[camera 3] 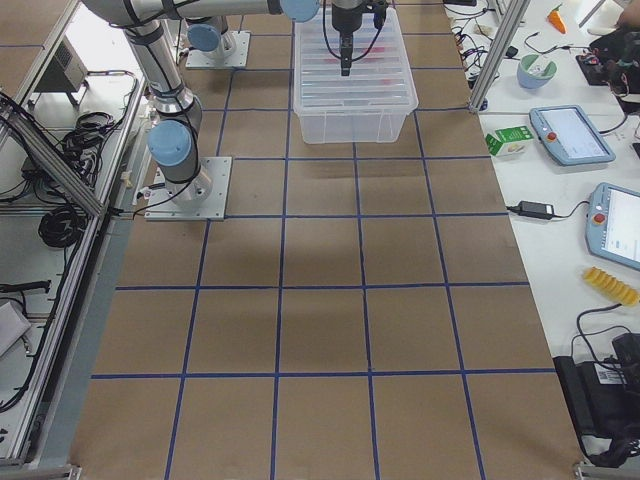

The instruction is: Place red block in blue tray from box

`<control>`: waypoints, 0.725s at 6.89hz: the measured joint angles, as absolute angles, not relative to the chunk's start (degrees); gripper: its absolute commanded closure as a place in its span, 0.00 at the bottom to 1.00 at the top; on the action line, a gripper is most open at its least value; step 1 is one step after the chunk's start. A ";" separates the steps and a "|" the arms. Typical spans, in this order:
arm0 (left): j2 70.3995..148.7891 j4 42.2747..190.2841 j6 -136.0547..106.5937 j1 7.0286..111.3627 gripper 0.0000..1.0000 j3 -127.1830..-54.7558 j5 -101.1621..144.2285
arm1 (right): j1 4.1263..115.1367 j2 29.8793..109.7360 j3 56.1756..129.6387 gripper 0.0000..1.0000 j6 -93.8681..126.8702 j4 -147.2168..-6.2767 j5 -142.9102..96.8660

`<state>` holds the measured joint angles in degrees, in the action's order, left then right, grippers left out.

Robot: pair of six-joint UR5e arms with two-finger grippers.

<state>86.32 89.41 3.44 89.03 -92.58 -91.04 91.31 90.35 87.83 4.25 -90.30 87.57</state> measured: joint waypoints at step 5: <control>86.12 91.29 4.73 88.97 0.00 -91.79 -89.01 | 90.46 90.11 88.10 0.00 4.49 -90.45 87.83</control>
